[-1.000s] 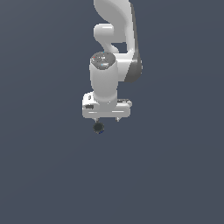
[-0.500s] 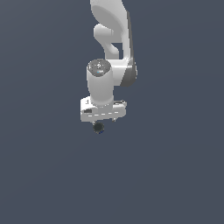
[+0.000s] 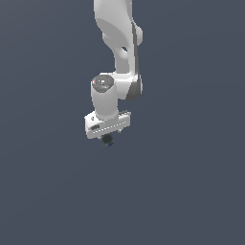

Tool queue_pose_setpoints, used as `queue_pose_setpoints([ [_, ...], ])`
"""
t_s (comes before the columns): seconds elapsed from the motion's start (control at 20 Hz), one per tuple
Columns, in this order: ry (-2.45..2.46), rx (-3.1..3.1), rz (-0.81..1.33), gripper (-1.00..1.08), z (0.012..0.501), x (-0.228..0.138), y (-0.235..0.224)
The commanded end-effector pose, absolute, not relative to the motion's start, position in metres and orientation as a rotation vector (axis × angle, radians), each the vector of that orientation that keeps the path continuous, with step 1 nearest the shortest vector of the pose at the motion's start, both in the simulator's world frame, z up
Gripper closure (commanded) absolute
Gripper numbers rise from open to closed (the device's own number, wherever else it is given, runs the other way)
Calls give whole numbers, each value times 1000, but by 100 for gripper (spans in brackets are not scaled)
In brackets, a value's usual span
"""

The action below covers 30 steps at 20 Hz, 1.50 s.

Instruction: Pick up the object and move it to a goal position.

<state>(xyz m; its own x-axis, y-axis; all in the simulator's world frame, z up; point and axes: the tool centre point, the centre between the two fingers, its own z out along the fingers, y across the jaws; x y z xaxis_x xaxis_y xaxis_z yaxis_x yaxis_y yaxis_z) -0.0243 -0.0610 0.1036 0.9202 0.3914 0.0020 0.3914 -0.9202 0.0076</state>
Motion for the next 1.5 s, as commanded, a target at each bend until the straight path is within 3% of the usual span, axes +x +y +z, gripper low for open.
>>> queue_pose_setpoints([
  [0.0,718,3052,4,-92,94,-29,-66],
  [1.45,1019,2972,0,-92,32,-47,-80],
])
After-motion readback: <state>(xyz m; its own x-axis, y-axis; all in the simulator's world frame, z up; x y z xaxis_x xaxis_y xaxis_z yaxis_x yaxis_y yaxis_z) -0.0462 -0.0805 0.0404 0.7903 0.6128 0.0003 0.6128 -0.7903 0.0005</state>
